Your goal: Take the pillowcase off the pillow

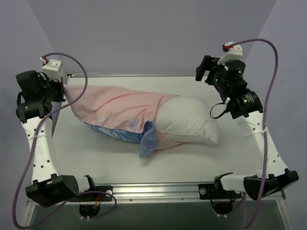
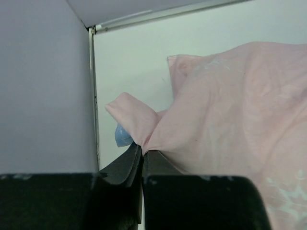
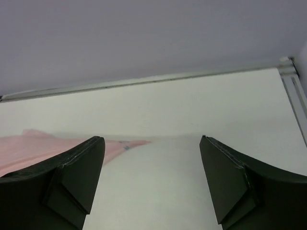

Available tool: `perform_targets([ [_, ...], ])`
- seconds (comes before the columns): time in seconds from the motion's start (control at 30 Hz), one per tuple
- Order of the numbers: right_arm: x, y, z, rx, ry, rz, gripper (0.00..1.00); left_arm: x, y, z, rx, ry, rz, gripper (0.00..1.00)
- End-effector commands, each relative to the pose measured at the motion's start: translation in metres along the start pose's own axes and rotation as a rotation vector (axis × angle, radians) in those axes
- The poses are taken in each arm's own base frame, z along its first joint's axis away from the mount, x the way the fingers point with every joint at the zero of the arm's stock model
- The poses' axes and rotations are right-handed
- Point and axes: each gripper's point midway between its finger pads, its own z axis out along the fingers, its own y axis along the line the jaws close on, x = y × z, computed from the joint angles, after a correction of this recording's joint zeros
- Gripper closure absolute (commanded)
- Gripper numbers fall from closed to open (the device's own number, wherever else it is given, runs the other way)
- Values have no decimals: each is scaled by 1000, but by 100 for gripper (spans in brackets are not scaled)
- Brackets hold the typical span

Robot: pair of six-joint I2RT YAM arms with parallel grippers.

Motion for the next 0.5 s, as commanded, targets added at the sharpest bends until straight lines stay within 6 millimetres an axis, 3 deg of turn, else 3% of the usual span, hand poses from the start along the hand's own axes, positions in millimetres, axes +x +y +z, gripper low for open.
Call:
perform_targets([
  [0.0,18,42,-2,31,61,-199,22,-69,-1,-32,-22,-178,-7,98],
  [0.07,47,61,15,-55,154,-228,32,-90,-2,-41,-24,-218,-2,98],
  [0.1,85,68,36,-87,268,-241,42,-95,-3,-44,-28,-224,-7,98],
  [0.13,111,72,41,-113,346,-244,67,-101,-3,-47,-32,-235,-11,98],
  [0.17,152,73,43,-134,458,-231,77,-117,-7,-55,-29,-270,-12,98],
  [0.23,205,86,32,-202,561,-210,93,-133,-12,-66,-42,-300,-15,98],
  [0.27,245,90,17,-217,605,-179,94,-143,-23,-67,-20,-317,-10,98],
  [0.3,262,90,10,-223,622,-155,94,-166,-26,-86,-27,-374,-1,98],
  [0.33,275,97,5,-259,626,-129,82,-176,-26,-93,-50,-394,-6,98],
  [0.37,290,98,-5,-258,655,-129,73,-186,-35,-87,-30,-397,-9,98],
  [0.4,304,91,-13,-241,684,-128,64,-209,-34,-109,-46,-462,-3,98],
  [0.43,307,89,-16,-234,685,-132,61,-218,-30,-114,-82,-480,-12,98],
  [0.47,307,83,-16,-207,677,-145,58,-224,-30,-105,-86,-479,-15,98],
])
